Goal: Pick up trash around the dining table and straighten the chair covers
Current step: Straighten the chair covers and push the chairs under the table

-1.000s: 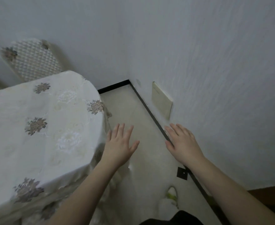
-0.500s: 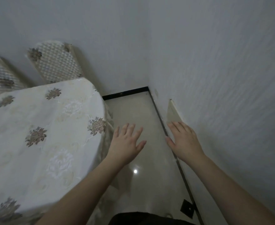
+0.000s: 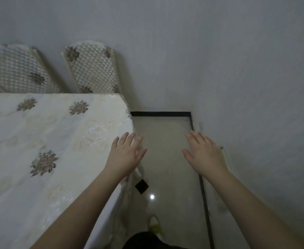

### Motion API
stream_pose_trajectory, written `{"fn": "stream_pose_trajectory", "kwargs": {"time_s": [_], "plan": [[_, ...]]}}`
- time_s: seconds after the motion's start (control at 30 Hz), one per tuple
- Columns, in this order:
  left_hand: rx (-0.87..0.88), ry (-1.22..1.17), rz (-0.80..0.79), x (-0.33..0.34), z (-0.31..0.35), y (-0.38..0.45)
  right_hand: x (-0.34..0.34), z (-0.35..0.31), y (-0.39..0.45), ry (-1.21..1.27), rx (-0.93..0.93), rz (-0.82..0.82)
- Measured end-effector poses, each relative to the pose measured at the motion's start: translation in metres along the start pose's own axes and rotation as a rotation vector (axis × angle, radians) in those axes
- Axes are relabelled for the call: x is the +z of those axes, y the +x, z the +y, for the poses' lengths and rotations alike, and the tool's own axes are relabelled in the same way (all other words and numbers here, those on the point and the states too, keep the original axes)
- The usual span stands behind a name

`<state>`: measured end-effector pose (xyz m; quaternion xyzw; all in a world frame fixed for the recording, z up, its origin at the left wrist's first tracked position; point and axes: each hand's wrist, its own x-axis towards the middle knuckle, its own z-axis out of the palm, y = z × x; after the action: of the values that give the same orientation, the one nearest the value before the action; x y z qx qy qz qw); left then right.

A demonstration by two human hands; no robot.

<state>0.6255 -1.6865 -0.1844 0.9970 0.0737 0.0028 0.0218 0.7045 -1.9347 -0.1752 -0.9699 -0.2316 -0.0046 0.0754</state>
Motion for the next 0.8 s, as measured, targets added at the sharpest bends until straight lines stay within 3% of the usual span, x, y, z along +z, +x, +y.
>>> {"fn": "stream_pose_trajectory", "kwargs": {"time_s": [0.3,0.8], "plan": [[0.015,-0.015,0.023,-0.015,-0.043,0.137,-0.002,0.0,0.148,0.059,-0.031,0.055],[-0.231,-0.005,0.086,-0.017,-0.054,0.339,0.001,0.058,0.41,0.088,-0.267,-0.024]]}}
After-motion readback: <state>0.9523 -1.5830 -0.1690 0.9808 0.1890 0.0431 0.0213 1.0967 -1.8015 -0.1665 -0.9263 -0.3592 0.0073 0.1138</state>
